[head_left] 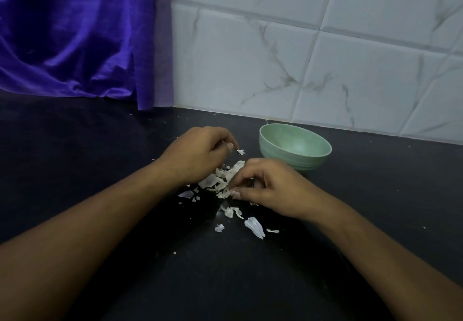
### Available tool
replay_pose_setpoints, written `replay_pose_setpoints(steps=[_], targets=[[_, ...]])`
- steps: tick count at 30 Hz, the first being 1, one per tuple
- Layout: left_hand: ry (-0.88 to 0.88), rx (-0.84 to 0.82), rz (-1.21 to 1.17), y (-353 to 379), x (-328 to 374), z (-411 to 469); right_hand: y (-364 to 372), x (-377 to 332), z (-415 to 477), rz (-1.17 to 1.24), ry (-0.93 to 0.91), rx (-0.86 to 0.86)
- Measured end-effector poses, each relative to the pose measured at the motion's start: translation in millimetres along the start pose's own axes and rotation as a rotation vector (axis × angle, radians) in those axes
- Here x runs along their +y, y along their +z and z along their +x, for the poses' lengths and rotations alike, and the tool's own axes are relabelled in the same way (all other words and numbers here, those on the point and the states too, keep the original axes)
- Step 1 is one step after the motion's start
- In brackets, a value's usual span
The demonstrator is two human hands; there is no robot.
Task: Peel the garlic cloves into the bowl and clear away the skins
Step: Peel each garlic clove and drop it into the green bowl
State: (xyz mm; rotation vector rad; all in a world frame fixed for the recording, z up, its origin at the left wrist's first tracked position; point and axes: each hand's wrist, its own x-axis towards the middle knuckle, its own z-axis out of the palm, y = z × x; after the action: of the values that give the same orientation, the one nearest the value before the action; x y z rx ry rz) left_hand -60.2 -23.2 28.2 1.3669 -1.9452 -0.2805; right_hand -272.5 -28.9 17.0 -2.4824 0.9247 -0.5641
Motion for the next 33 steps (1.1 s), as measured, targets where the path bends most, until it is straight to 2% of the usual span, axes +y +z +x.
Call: replay_pose_setpoints(steps=[2, 8, 12, 16, 19, 25, 33], targets=[[0.008, -0.028, 0.090, -2, -1, 1, 1, 0, 2, 0.009, 0.016, 0.010], [-0.018, -0.308, 0.274, -2, -1, -3, -12, 7, -2, 0.141, 0.068, 0.141], [0.001, -0.268, 0.251, 4, -1, -3, -11, 12, -1, 0.047, 0.095, 0.206], [0.000, -0.254, 0.249, 5, -3, -3, -2, 11, 1, -0.201, 0.153, 0.137], [0.001, -0.240, 0.229, 2, -2, -2, 3, 9, 5, -0.367, 0.130, 0.122], [0.007, -0.219, 0.165, -2, -2, 0, -1, 8, 4, -0.186, 0.125, 0.143], [-0.005, -0.122, -0.076, -10, 3, 2, -7, 3, 0, 0.038, 0.145, 0.172]])
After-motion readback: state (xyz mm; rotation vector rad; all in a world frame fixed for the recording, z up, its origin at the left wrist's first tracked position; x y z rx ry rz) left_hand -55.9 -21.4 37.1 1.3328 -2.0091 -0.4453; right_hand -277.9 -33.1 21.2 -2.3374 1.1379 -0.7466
